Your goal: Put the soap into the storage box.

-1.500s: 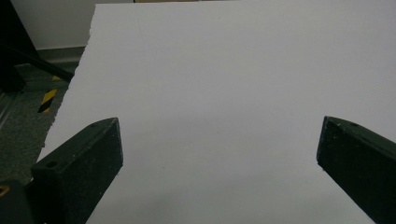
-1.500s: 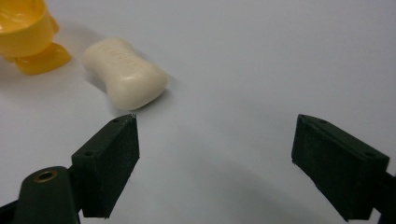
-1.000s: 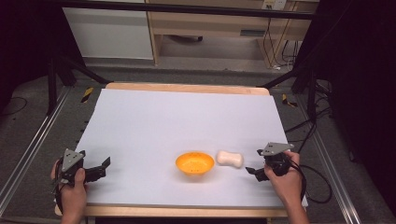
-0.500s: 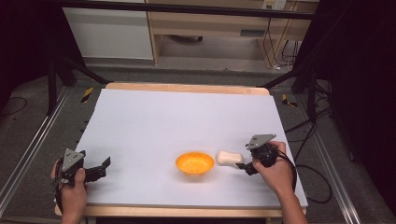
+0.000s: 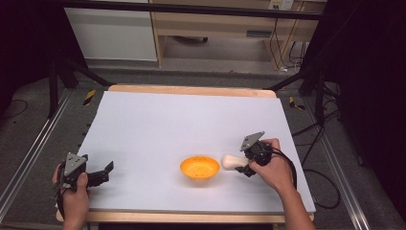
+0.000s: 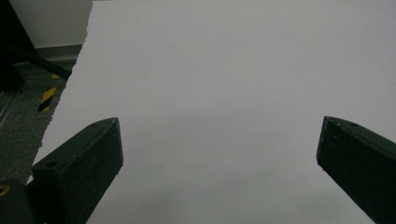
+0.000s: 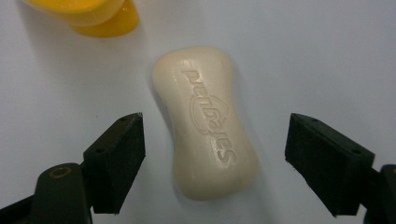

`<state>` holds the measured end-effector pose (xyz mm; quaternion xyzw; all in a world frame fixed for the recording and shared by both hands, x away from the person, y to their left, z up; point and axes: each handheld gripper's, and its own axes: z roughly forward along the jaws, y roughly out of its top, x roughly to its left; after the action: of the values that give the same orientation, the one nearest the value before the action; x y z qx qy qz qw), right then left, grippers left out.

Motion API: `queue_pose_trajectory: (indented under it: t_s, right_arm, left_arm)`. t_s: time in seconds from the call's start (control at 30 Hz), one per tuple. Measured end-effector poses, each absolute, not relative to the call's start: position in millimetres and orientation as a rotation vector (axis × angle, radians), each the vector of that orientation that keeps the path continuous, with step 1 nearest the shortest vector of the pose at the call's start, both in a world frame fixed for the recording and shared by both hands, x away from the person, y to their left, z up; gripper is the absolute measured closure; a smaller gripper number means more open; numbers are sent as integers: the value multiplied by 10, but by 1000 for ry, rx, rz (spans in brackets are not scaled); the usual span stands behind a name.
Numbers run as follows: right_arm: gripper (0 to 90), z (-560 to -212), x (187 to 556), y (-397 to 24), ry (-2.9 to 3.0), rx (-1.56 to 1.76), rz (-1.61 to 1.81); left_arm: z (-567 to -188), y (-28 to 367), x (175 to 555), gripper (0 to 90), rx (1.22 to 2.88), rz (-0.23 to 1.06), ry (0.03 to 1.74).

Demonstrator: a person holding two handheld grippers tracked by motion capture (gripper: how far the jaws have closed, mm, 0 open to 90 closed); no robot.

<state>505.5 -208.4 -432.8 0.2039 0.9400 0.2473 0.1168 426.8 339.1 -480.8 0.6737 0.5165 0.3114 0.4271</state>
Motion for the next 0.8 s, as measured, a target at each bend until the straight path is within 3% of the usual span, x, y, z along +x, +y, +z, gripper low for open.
queue_pose_trajectory:
  t_s: [0.73, 0.8]
  right_arm:
    - [322, -4476, 5279, -1885, 2881, 568, 595]
    - [404, -4509, 5290, -1866, 2903, 541, 587]
  left_arm:
    - [-4809, 3389, 4269, 0, 1685, 776, 1290]
    - [-4810, 3387, 4270, 0, 1685, 776, 1289]
